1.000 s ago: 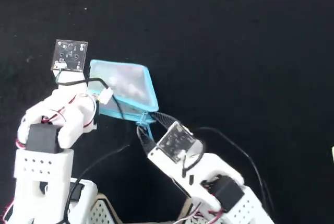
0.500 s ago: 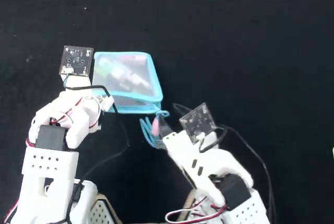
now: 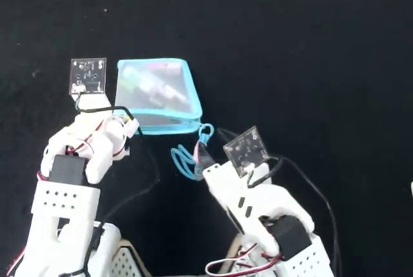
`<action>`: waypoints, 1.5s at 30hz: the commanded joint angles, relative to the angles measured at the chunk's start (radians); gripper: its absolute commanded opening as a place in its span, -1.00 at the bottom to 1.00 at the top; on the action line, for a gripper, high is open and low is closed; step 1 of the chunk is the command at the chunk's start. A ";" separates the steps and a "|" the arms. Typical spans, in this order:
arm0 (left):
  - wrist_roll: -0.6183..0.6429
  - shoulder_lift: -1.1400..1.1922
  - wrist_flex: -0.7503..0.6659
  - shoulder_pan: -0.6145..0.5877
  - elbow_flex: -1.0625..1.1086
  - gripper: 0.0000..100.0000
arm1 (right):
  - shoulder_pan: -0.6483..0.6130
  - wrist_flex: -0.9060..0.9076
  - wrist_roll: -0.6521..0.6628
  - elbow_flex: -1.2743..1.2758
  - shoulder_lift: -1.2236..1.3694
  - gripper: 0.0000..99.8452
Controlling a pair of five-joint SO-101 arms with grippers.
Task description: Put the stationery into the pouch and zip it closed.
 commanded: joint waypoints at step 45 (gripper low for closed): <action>0.075 -0.054 0.049 -0.142 -0.062 -0.94 | -0.060 -0.358 -0.049 0.226 -0.096 -0.39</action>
